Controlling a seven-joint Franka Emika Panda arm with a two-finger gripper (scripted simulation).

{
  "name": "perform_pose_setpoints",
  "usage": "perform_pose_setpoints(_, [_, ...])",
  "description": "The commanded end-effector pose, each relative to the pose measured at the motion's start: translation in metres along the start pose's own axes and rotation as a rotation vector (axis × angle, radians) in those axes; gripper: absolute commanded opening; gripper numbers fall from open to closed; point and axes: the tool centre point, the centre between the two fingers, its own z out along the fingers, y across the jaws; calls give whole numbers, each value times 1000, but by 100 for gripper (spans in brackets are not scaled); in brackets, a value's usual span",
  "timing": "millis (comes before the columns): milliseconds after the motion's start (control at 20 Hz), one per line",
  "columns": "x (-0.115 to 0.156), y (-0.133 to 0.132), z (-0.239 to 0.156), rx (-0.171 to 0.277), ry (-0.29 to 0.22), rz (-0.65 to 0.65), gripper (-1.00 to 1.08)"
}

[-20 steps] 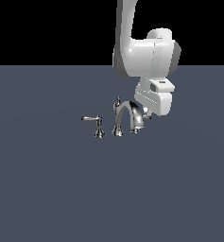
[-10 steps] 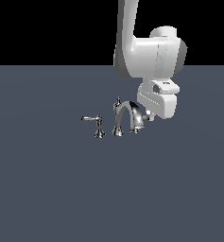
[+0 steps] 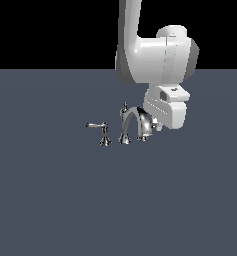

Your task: Turn on the faucet by rotating a designated handle.

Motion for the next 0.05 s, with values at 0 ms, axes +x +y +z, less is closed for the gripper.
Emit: perform_pose_setpoints(0, [-21,-3,0,-1,-9,-24,-100])
